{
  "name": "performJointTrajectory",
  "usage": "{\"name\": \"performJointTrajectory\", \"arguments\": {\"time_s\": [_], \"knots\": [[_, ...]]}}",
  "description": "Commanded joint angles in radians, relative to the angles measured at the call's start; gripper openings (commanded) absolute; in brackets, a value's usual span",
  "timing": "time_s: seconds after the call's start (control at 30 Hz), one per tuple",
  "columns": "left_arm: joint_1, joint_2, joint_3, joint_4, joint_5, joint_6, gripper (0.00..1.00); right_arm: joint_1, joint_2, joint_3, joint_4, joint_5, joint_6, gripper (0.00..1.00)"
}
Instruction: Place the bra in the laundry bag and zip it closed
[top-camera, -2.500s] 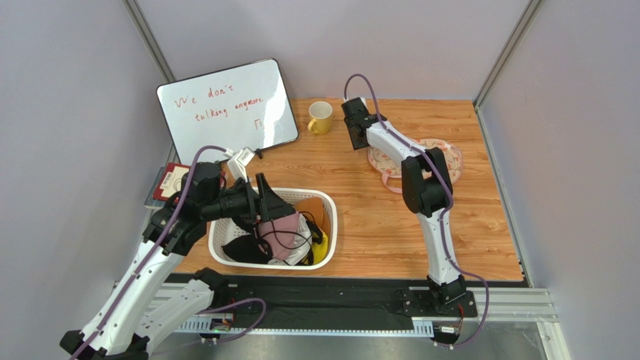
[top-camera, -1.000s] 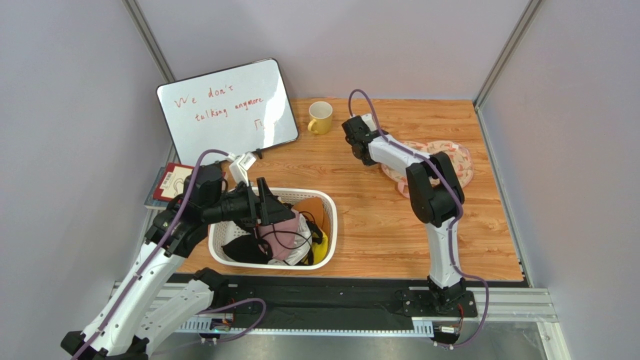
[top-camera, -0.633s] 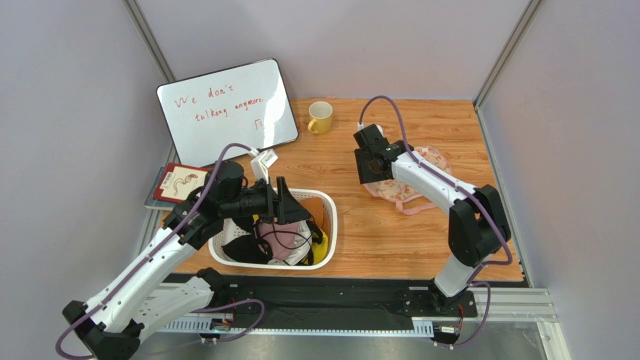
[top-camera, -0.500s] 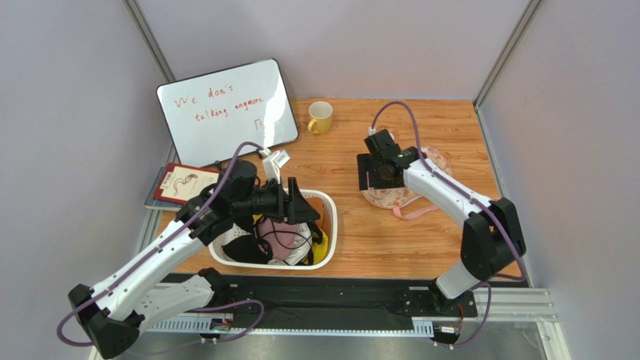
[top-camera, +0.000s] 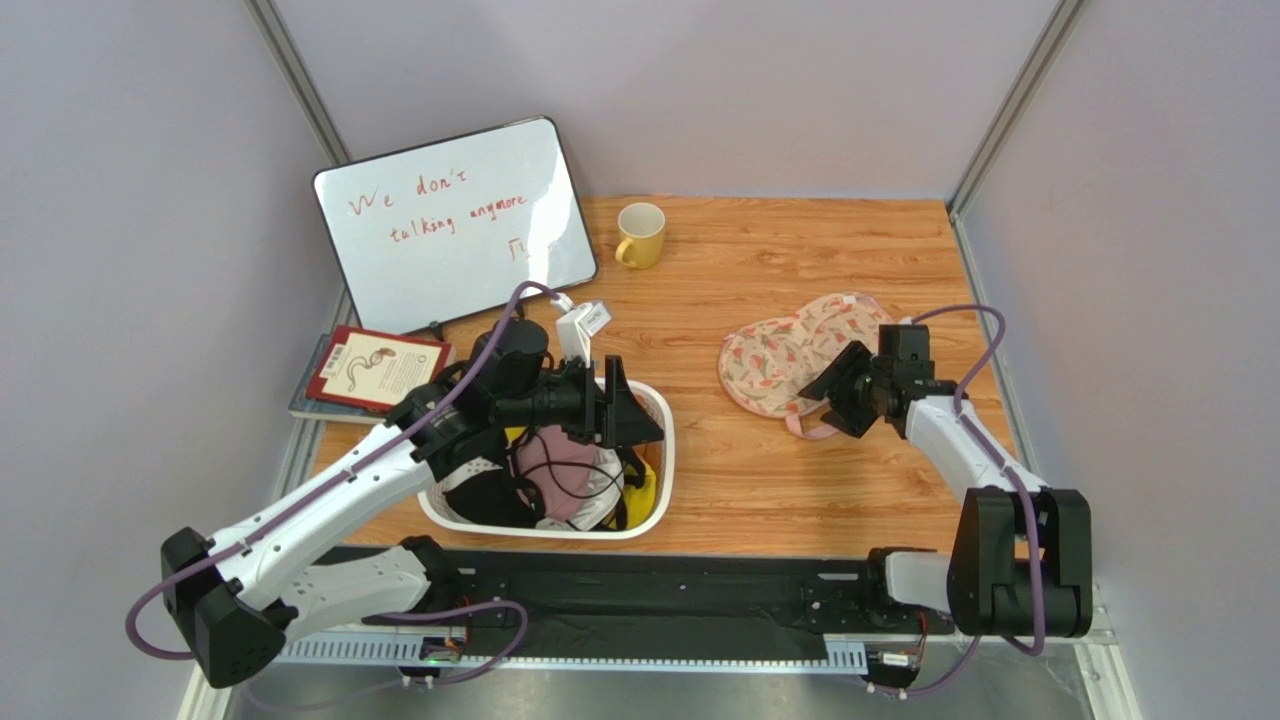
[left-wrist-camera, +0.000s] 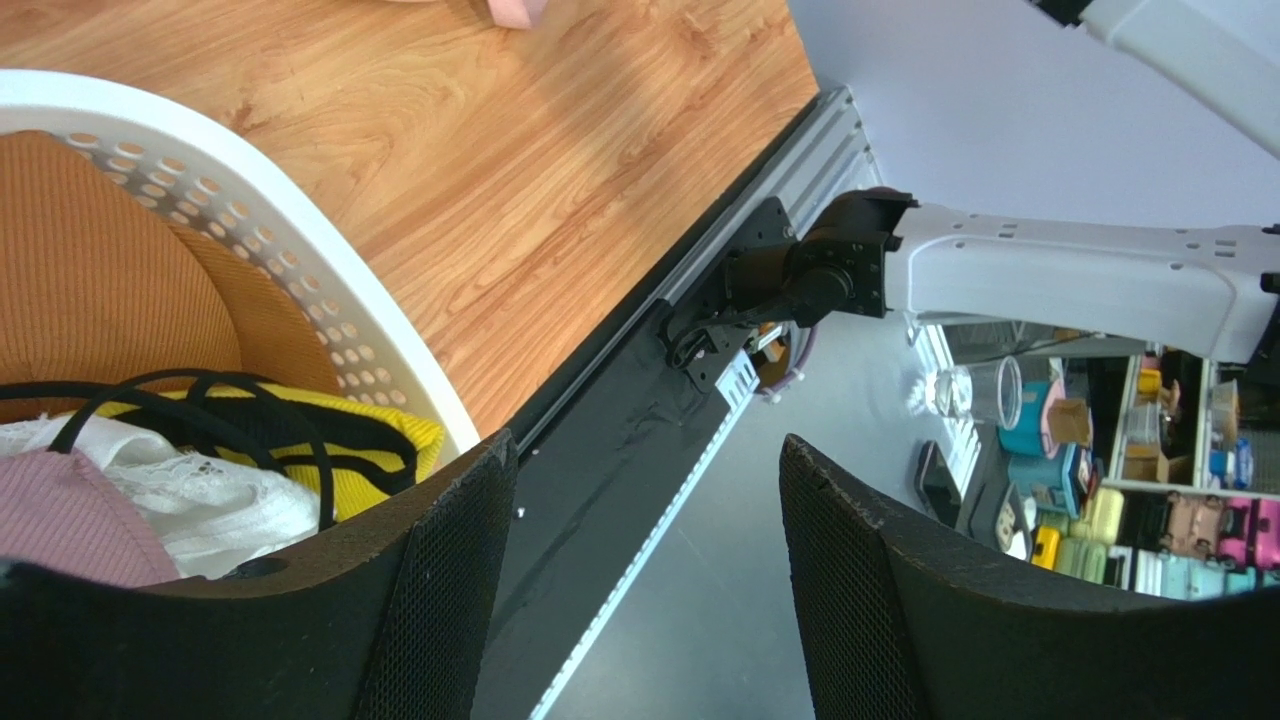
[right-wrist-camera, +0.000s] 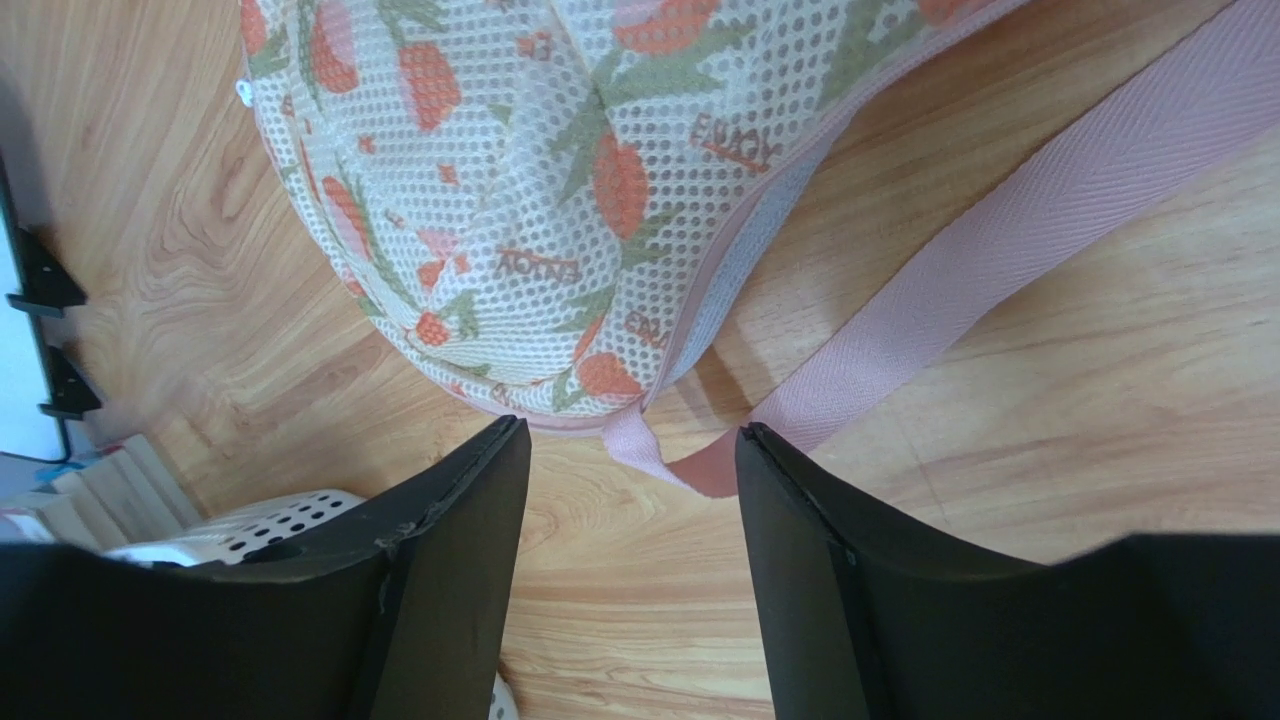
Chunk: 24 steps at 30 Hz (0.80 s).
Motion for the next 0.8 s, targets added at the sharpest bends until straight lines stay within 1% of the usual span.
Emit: {"name": "performJointTrajectory", "arguments": {"time_s": [0.0, 0.17, 0.2, 0.27, 0.3, 0.33, 0.47, 0.5, 0.57, 0.67, 0.7, 0.73, 0.77], "knots": [[-0.004, -0.022, 0.039, 0.019, -0.008, 0.013, 0.70, -0.047, -0.009, -0.074, 0.302, -0.096, 0.084, 0.58], [-0.004, -0.039, 0.042, -0.005, -0.013, 0.013, 0.70, -0.073, 0.039, -0.129, 0.389, -0.072, 0.095, 0.61], [-0.005, -0.045, 0.041, -0.006, -0.013, 0.011, 0.70, -0.089, 0.052, -0.135, 0.446, -0.085, 0.095, 0.61], [-0.005, -0.047, 0.042, -0.011, -0.019, 0.011, 0.70, -0.105, 0.095, -0.141, 0.478, -0.087, 0.092, 0.62], [-0.005, -0.050, 0.045, -0.012, -0.018, 0.013, 0.70, -0.120, 0.114, -0.143, 0.521, -0.093, 0.092, 0.62], [-0.005, -0.048, 0.047, -0.017, -0.019, 0.011, 0.70, -0.128, 0.156, -0.145, 0.541, -0.104, 0.093, 0.62], [-0.005, -0.047, 0.053, -0.029, -0.019, 0.013, 0.70, -0.148, 0.207, -0.138, 0.610, -0.141, 0.100, 0.57], [-0.005, -0.047, 0.055, -0.032, -0.019, 0.013, 0.70, -0.148, 0.206, -0.137, 0.618, -0.141, 0.100, 0.53], [-0.004, -0.047, 0.055, -0.037, -0.024, 0.011, 0.69, -0.148, 0.189, -0.137, 0.612, -0.138, 0.100, 0.48], [-0.005, -0.045, 0.052, -0.038, -0.025, 0.011, 0.69, -0.151, 0.171, -0.122, 0.560, -0.121, 0.083, 0.26], [-0.004, -0.044, 0.053, -0.038, -0.027, 0.011, 0.69, -0.157, 0.157, -0.106, 0.517, -0.116, 0.072, 0.10], [-0.005, -0.040, 0.055, -0.038, -0.027, 0.011, 0.69, -0.163, 0.146, -0.097, 0.489, -0.115, 0.064, 0.02], [-0.005, -0.037, 0.055, -0.038, -0.024, 0.011, 0.69, -0.168, 0.129, -0.085, 0.450, -0.084, 0.055, 0.00]]}}
